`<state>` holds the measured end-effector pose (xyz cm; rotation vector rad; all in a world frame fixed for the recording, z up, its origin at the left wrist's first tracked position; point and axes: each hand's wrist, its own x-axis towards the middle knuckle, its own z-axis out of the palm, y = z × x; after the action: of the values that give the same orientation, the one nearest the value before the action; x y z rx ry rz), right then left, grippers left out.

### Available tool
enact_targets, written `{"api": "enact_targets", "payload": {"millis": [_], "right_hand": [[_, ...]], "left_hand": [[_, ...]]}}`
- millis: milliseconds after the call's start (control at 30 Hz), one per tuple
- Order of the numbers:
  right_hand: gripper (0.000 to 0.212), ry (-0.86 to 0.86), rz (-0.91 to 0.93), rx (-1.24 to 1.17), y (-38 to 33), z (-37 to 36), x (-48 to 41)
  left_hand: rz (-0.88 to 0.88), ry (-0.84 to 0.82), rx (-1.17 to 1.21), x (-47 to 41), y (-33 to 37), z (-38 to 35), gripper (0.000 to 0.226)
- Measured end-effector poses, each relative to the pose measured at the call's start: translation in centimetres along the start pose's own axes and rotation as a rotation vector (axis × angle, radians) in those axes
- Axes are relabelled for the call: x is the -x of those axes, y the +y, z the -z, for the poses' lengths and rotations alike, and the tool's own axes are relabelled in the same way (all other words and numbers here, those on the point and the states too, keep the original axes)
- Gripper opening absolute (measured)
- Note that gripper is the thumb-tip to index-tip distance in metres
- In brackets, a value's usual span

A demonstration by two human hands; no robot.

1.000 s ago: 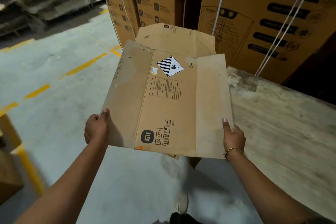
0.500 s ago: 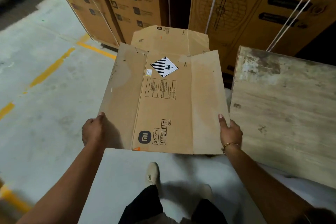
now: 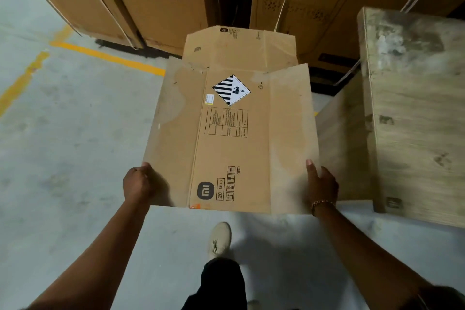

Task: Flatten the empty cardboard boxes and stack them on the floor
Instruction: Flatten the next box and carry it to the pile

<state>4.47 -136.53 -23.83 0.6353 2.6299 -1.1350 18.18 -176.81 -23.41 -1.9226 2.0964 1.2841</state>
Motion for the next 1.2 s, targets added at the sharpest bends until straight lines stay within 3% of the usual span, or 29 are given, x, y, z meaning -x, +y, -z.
{"api": "enact_targets", "payload": {"millis": [200, 333, 500, 633, 800, 967, 1100, 1200], "right_hand": [[0.057, 0.022, -0.028, 0.037, 6.9, -9.1, -5.6], [0.056, 0.048, -0.035, 0.019, 12.8, -16.4, -9.4], [0.078, 0.04, -0.012, 0.012, 19.4, -24.6, -13.3], [0.054, -0.026, -0.042, 0.024, 23.3, -28.8, -15.9], [0.055, -0.165, -0.071, 0.019, 26.1, -32.1, -18.5], [0.059, -0.275, -0.129, 0.01, 27.3, -33.4, -19.8], [0.068, -0.344, -0.154, 0.001, 27.2, -32.3, -19.7], [0.078, -0.387, -0.083, 0.018, 26.3, -31.4, -19.2]], "left_hand": [[-0.046, -0.064, -0.04, -8.2, -5.6, -10.3, 0.027], [-0.021, -0.052, 0.021, -14.2, -10.8, -17.4, 0.031], [0.03, -0.07, 0.119, -20.5, -16.5, -24.1, 0.033], [0.031, -0.123, 0.132, -24.6, -19.7, -28.1, 0.032], [0.071, -0.243, 0.291, -26.4, -20.8, -31.3, 0.031], [-0.061, -0.347, 0.19, -26.8, -21.9, -33.2, 0.042], [-0.164, -0.349, -0.053, -26.7, -22.8, -33.3, 0.085], [-0.415, -0.288, -0.289, -23.8, -21.4, -32.4, 0.08]]}}
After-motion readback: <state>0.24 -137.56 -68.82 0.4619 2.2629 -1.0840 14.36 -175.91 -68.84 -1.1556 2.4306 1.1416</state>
